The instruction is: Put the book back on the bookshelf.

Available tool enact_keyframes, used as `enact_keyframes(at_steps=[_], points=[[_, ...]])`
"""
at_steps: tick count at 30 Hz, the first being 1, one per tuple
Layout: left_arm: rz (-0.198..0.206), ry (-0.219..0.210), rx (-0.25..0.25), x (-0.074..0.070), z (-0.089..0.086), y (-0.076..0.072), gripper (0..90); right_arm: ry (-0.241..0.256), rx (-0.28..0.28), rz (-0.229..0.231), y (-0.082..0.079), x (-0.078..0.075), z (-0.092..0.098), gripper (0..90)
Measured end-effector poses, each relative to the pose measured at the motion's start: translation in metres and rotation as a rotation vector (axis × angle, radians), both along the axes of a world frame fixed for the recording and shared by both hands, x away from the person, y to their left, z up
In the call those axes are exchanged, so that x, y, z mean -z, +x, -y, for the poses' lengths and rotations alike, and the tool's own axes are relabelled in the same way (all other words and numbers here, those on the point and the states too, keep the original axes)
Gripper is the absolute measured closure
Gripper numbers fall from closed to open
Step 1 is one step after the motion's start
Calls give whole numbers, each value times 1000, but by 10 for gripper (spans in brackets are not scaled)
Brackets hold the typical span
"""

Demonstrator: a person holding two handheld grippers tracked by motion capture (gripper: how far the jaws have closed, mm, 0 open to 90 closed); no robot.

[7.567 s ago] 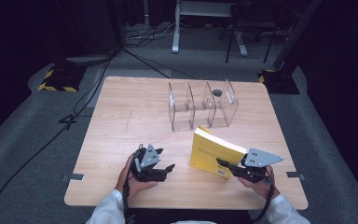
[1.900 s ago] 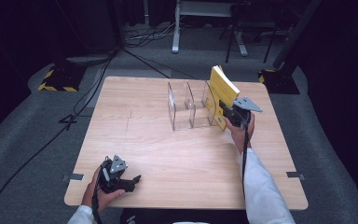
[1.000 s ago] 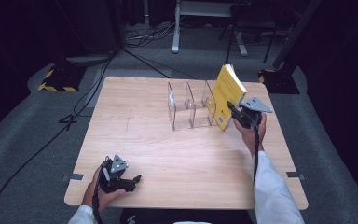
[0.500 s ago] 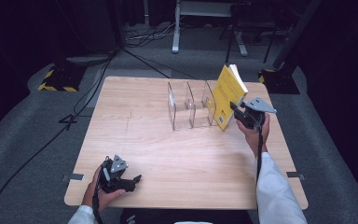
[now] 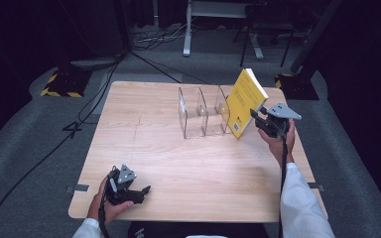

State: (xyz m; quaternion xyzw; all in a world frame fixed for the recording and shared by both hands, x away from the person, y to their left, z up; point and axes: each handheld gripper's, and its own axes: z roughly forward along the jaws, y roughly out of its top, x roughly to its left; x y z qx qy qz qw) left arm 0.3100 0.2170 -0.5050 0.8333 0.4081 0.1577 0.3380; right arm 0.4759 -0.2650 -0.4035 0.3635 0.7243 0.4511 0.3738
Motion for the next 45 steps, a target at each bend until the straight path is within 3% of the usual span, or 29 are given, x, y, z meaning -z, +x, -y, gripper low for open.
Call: enact_keyframes(at_steps=[5,17,29,37,42,45], points=[[-4,1,3,0,0,0,152,-18,-10,-6,-5,-5,3,649],[0,6,11,0,1,3,145,0,-54,-46,-13,-10,13,652],[-4,2,8,0,2,4,144,-21,-84,-69,-24,-14,22,560],[-3,5,13,0,2,5,144,-51,-63,-75,-33,-17,26,503],[-1,4,9,0,3,6,144,-58,-72,-114,-39,-19,30,451],[-4,5,10,0,2,6,144,-75,-79,-113,-43,-19,31,434]])
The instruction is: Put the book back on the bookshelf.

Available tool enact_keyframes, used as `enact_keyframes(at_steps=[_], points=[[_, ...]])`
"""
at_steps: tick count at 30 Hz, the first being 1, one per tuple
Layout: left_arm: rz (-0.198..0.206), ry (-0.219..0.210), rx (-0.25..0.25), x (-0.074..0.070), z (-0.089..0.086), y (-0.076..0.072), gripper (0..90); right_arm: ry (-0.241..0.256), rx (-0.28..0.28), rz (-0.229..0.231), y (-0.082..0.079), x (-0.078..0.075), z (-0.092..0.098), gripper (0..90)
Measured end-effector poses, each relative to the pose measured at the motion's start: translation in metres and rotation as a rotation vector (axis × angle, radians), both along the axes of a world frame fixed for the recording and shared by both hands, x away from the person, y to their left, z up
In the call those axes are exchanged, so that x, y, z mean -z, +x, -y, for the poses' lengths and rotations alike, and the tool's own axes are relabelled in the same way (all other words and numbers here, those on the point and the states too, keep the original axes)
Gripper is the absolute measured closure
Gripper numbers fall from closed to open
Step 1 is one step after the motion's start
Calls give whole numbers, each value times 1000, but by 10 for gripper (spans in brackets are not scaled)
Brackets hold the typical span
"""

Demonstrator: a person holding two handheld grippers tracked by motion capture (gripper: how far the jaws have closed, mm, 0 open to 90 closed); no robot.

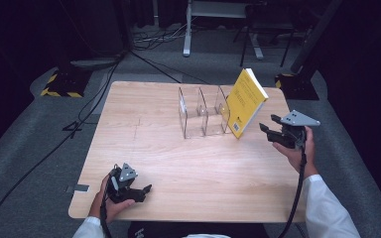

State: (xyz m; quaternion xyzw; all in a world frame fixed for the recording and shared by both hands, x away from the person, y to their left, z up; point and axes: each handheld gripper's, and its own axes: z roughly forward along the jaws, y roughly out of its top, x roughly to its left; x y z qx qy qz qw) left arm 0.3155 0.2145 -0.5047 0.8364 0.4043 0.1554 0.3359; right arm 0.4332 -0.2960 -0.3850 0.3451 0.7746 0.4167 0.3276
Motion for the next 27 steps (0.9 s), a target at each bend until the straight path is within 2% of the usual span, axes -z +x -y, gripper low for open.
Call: enact_keyframes(at_steps=[5,10,13,16,27], points=[[4,-2,-3,0,0,0,144,-51,-29,-30,-8,4,-1,402],[4,-2,-3,0,0,0,144,-77,-52,-52,-14,7,-3,379],[4,-3,-4,0,0,0,144,-101,-58,-52,-18,9,-3,364],[4,-2,-3,0,0,0,144,-112,-75,-73,-21,13,-2,352],[4,-3,-3,0,0,0,144,-158,-121,-103,-36,26,-3,343]])
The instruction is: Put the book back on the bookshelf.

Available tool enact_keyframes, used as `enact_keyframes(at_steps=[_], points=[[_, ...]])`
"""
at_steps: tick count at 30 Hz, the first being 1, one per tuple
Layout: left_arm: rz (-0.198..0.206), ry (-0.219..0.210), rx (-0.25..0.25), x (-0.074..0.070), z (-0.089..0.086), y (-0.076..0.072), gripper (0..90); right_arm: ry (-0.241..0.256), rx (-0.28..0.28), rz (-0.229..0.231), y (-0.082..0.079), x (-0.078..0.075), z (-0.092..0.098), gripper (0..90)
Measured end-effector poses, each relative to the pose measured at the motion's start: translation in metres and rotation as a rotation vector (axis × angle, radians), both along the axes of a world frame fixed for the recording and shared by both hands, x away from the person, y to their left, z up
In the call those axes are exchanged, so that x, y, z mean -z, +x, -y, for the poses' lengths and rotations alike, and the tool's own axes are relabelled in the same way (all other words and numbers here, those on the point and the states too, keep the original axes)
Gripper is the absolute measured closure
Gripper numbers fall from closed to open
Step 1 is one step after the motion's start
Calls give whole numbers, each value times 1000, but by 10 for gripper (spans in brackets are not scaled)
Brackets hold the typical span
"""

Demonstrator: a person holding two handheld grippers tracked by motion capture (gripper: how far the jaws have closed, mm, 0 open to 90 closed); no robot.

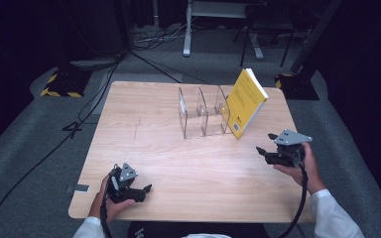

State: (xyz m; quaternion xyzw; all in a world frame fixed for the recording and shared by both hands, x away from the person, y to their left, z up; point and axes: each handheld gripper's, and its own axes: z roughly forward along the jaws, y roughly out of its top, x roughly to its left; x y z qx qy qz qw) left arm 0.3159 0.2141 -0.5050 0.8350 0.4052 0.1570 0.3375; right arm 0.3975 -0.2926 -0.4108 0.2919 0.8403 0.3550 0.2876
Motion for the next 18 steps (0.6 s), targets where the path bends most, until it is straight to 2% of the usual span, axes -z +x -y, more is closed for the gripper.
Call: enact_keyframes(at_steps=[18], points=[[0,0,0,0,0,0,144,-21,11,-27,-25,27,17,332]])
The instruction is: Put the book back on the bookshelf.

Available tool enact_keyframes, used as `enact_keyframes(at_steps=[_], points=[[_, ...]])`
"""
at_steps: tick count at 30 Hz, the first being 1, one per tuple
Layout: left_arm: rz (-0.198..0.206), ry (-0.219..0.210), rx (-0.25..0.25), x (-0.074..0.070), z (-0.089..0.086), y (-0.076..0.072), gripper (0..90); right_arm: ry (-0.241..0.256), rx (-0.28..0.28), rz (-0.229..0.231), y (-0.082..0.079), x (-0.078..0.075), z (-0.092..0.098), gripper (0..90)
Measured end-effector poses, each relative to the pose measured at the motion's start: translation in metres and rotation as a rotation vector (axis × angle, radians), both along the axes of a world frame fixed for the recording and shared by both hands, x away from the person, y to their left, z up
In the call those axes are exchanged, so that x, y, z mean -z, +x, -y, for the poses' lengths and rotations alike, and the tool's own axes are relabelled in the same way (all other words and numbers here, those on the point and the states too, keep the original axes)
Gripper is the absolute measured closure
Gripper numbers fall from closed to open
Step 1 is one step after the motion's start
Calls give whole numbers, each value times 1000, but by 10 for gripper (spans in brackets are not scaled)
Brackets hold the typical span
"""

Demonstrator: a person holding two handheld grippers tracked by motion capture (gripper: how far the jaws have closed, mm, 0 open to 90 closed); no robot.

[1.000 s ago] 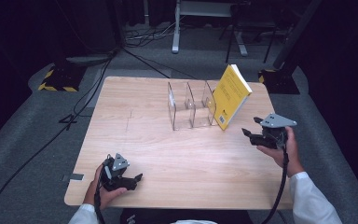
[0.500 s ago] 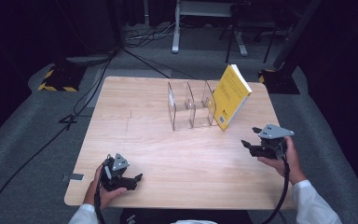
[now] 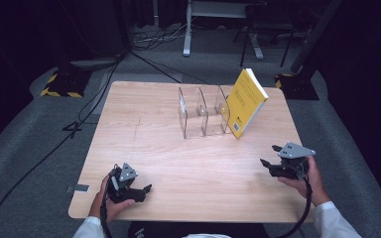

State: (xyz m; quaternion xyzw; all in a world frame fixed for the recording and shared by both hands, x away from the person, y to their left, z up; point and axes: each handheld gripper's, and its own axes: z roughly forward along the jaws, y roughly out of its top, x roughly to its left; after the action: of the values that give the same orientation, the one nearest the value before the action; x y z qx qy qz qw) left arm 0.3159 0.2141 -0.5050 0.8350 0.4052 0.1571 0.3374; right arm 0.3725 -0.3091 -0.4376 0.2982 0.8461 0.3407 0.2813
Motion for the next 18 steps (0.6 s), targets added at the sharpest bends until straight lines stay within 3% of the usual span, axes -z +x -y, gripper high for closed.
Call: enact_keyframes(at_steps=[18], points=[[1,1,-3,0,0,-1,146,54,35,-53,-20,26,28,330]])
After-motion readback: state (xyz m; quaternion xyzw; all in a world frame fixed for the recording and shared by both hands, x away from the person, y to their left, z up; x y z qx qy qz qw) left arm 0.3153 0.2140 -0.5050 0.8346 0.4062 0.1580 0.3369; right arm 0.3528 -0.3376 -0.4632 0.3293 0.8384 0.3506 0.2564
